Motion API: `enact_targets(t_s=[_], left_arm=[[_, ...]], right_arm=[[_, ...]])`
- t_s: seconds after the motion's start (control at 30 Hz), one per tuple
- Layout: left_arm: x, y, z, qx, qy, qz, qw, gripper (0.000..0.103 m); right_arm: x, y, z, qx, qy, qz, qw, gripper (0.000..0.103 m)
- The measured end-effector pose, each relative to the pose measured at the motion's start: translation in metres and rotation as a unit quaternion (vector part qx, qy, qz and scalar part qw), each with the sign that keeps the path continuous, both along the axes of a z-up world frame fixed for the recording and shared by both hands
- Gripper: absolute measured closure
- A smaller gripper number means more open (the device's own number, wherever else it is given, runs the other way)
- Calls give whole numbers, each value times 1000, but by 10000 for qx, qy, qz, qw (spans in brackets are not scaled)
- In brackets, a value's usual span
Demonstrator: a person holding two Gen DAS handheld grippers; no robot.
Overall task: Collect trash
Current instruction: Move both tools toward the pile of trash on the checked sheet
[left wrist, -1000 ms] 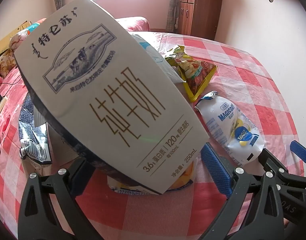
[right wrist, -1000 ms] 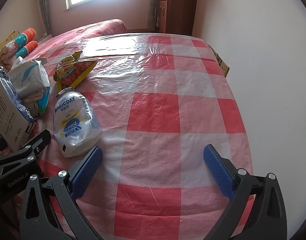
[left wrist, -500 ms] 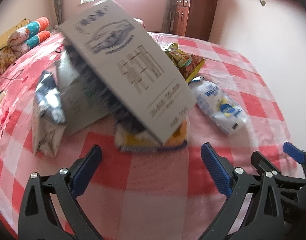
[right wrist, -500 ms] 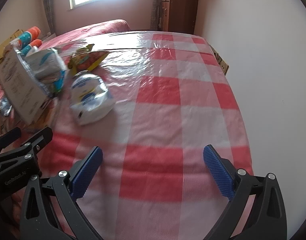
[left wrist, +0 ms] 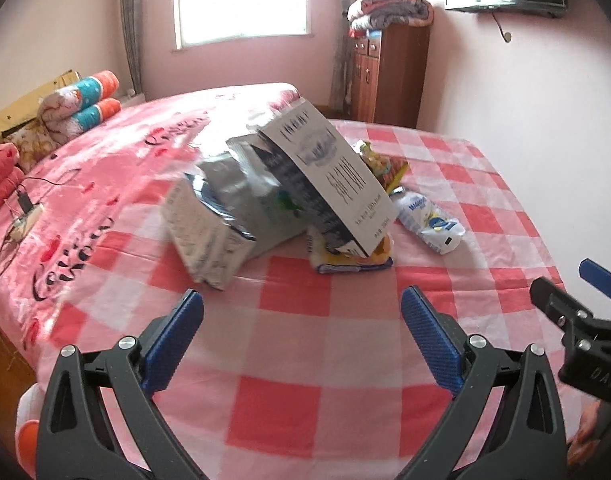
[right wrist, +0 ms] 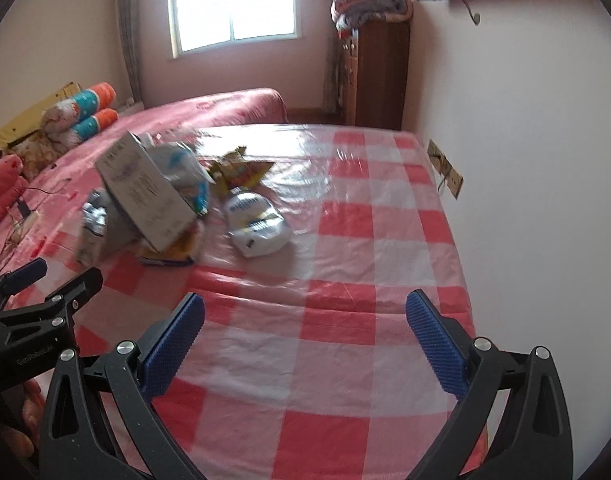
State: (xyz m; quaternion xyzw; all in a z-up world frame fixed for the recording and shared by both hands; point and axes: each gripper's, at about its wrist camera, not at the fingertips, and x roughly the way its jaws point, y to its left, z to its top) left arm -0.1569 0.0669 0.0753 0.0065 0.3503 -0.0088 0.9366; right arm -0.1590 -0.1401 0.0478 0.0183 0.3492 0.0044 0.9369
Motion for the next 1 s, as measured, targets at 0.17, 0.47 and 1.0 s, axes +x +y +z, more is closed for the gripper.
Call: enact_targets(t_s=[0.17,0.47,1.0], left_arm=[[-17,17,15,-158,-40,49,9999,4],[-27,32,18,-424,-196,157,9988,4],[-51,75,8,-550,-146,434,9974,4]], right_arm=[[-16,11,18,-122,-318,73,9994,4],[-40,30,37,-456,-664,130,9967,4],[-61,36,23,-641,-724,214,9951,4]])
